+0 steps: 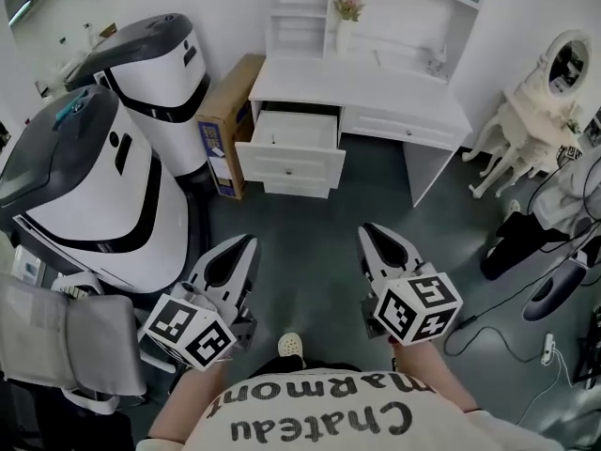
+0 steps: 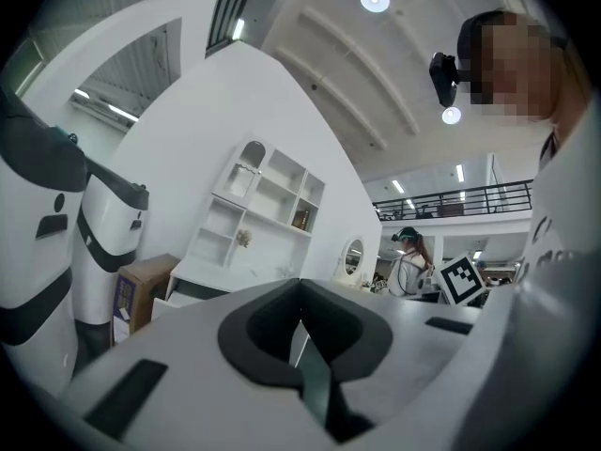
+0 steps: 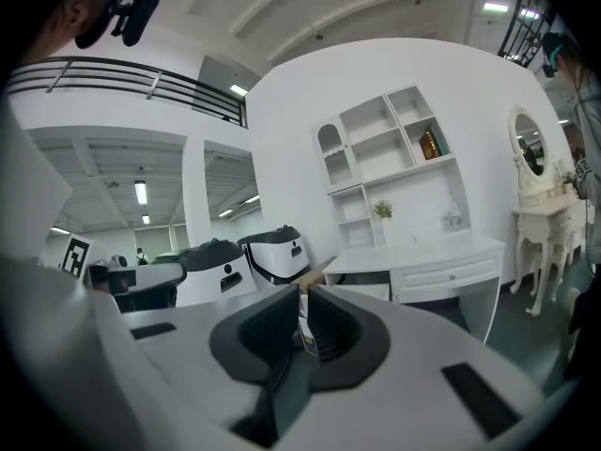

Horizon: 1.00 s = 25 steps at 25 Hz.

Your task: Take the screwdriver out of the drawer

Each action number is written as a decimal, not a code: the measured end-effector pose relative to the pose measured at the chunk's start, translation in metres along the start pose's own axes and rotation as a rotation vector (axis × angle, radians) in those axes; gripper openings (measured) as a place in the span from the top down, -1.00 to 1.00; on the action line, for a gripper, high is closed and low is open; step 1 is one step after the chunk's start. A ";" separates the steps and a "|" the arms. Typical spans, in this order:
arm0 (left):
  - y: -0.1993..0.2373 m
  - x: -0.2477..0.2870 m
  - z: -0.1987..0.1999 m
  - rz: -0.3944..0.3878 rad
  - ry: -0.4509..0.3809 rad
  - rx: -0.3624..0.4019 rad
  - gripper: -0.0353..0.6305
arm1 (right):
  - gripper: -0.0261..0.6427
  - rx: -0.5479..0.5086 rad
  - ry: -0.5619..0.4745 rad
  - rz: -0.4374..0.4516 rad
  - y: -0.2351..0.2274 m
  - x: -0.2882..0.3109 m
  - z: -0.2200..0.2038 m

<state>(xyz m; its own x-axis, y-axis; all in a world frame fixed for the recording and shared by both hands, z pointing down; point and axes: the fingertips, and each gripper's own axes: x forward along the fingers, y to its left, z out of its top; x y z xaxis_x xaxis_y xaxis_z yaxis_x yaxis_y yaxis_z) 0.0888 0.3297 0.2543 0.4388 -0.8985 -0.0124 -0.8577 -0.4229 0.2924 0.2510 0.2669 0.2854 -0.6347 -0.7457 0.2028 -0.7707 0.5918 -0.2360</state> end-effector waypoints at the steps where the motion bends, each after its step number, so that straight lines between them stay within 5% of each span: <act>1: 0.006 0.007 0.003 -0.020 0.005 0.013 0.82 | 0.78 0.002 -0.003 -0.003 -0.001 0.011 0.004; 9: 0.069 0.039 0.016 -0.012 0.002 0.032 0.82 | 0.78 0.000 0.004 0.010 0.000 0.086 0.013; 25: 0.139 0.057 0.010 0.092 -0.039 -0.082 0.82 | 0.78 0.029 0.104 0.033 -0.007 0.149 -0.005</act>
<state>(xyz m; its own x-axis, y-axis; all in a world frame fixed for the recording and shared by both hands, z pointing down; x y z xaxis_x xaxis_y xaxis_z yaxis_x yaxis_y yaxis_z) -0.0084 0.2185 0.2844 0.3474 -0.9375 -0.0187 -0.8683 -0.3291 0.3710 0.1619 0.1532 0.3218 -0.6634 -0.6890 0.2917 -0.7482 0.6053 -0.2717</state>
